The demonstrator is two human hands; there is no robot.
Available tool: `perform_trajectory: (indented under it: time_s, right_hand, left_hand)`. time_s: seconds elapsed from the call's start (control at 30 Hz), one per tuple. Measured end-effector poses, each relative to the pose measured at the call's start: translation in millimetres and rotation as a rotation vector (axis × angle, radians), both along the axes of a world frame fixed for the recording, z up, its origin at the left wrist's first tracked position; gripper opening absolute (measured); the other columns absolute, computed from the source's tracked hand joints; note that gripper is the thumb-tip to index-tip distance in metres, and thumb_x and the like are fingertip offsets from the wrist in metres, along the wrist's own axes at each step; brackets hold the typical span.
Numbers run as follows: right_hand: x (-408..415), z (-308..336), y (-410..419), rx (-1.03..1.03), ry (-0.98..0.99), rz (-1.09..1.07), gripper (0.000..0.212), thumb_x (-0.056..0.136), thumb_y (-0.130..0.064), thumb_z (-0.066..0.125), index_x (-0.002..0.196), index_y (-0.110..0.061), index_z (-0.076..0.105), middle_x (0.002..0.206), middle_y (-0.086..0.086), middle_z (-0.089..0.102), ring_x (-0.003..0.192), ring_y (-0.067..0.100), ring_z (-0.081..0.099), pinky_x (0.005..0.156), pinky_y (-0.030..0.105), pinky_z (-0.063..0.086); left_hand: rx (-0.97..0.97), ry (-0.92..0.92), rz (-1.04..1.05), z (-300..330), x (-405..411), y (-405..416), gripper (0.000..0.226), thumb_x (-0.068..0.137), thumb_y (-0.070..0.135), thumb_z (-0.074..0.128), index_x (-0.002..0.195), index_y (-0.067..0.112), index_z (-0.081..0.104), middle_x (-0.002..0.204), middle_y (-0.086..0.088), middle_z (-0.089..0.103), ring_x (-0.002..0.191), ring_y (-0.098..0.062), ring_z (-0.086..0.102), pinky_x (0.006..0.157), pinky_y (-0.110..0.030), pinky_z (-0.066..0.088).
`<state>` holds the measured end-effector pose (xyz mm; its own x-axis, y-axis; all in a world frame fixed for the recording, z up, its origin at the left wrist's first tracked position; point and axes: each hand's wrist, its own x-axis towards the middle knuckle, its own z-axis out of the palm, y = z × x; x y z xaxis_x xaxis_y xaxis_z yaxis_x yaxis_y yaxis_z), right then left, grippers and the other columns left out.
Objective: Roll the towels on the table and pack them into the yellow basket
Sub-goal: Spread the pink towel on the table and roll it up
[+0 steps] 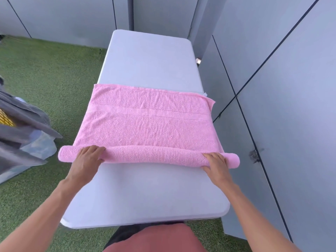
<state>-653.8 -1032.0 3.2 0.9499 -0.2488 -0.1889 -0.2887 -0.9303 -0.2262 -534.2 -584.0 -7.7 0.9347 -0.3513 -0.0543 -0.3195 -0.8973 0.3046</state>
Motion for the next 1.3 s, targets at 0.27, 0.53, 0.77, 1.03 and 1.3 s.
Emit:
perform_trajectory:
  time_s: [0.27,0.53,0.77,1.03,1.3]
  right_hand:
    - [-0.7,28.6,-16.4,0.381,0.276,-0.094,0.05,0.078,-0.023,0.076,0.125,-0.018,0.058,0.12,-0.003,0.058,0.115,0.018,0.054,0.092,0.029,0.042]
    - [-11.7,3.6,6.7,-0.051,-0.258,-0.114,0.027,0.085,-0.026,0.069,0.112,-0.023,0.067,0.121,0.001,0.055,0.124,0.029,0.045,0.101,0.044,0.036]
    - [-3.5,-11.8,11.5,-0.157,-0.024,-0.031,0.064,0.078,-0.031,0.075,0.134,-0.015,0.05,0.136,0.004,0.049,0.13,0.032,0.037,0.108,0.054,0.028]
    - [-35.7,2.2,1.7,0.04,-0.001,0.122,0.045,0.086,-0.025,0.067,0.129,-0.019,0.055,0.126,-0.006,0.055,0.124,0.018,0.045,0.108,0.04,0.029]
    - [-19.3,20.9,2.0,0.366,-0.292,-0.229,0.03,0.081,-0.006,0.072,0.108,-0.017,0.065,0.113,-0.002,0.056,0.112,0.016,0.052,0.094,0.007,0.028]
  left_hand:
    - [-0.019,0.433,-0.049,19.2,3.6,19.4,0.039,0.091,0.017,0.063,0.129,0.013,0.056,0.124,-0.006,0.057,0.118,-0.027,0.051,0.099,-0.033,0.034]
    - [-0.139,-0.094,-0.016,0.6,-12.7,6.5,0.039,0.077,0.008,0.077,0.114,0.014,0.068,0.109,-0.005,0.066,0.1,-0.034,0.06,0.085,-0.049,0.049]
    - [-0.045,-0.048,-0.038,-1.9,-6.4,-0.9,0.06,0.068,0.009,0.084,0.123,0.006,0.062,0.115,-0.009,0.064,0.11,-0.034,0.057,0.099,-0.05,0.039]
    - [-0.006,0.23,-0.075,8.7,-24.9,32.1,0.045,0.083,0.021,0.072,0.127,0.015,0.061,0.115,0.001,0.064,0.11,-0.024,0.057,0.095,-0.038,0.042]
    - [-0.138,-0.133,0.052,5.7,-38.4,9.8,0.044,0.078,-0.002,0.071,0.118,0.015,0.065,0.114,-0.009,0.06,0.103,-0.036,0.055,0.086,-0.052,0.046]
